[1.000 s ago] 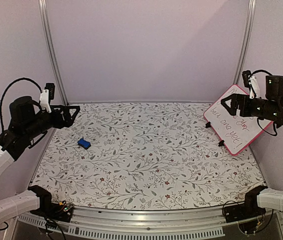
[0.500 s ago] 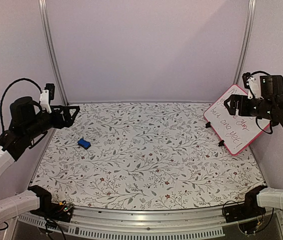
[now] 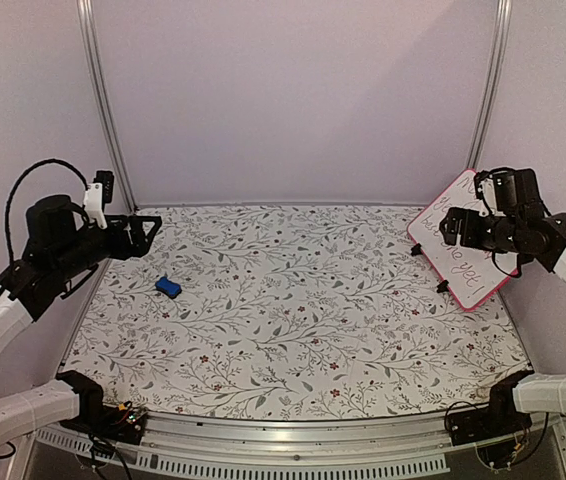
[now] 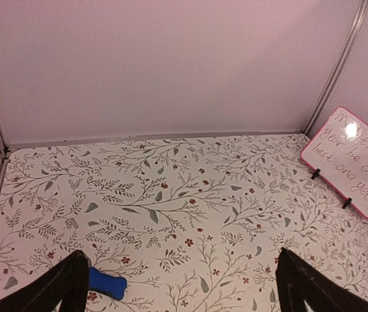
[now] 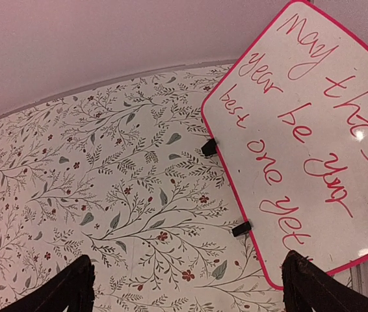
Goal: Erase the whiteboard
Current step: Move the whiteboard to the center of the board.
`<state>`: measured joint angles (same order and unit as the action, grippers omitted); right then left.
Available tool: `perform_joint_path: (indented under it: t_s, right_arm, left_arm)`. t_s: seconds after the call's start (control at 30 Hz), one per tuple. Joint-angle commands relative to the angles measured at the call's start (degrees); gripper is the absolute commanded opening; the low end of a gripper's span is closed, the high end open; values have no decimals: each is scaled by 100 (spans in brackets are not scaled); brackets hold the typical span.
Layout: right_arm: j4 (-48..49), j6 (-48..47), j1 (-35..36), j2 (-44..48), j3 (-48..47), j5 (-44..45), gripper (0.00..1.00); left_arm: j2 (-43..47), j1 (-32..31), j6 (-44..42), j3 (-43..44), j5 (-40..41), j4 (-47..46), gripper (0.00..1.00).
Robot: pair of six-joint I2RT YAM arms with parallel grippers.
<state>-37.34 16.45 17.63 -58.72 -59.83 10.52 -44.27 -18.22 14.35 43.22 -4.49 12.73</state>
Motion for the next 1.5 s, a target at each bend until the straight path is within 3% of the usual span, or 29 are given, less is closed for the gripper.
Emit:
perform_joint_path:
  t_s: [0.0, 0.4, 0.97, 1.23, 1.47]
  right_arm:
    - [538, 408, 23, -151, 214, 202, 99]
    - [1063, 1006, 26, -898, 340, 535, 99]
    - [1077, 3300, 621, -2208, 581, 1608, 99]
    - [1233, 4111, 647, -2336, 862, 2188, 91]
    - [654, 4699, 647, -3137, 496, 2495, 83]
  left_arm:
    - [-47, -63, -57, -51, 27, -68, 100]
    - [-111, -63, -55, -68, -68, -87, 100]
    - [-143, -63, -59, -68, -158, -76, 100]
    - [-134, -62, -58, -68, -174, -69, 100]
    - [-134, -68, -63, -68, -192, -69, 100]
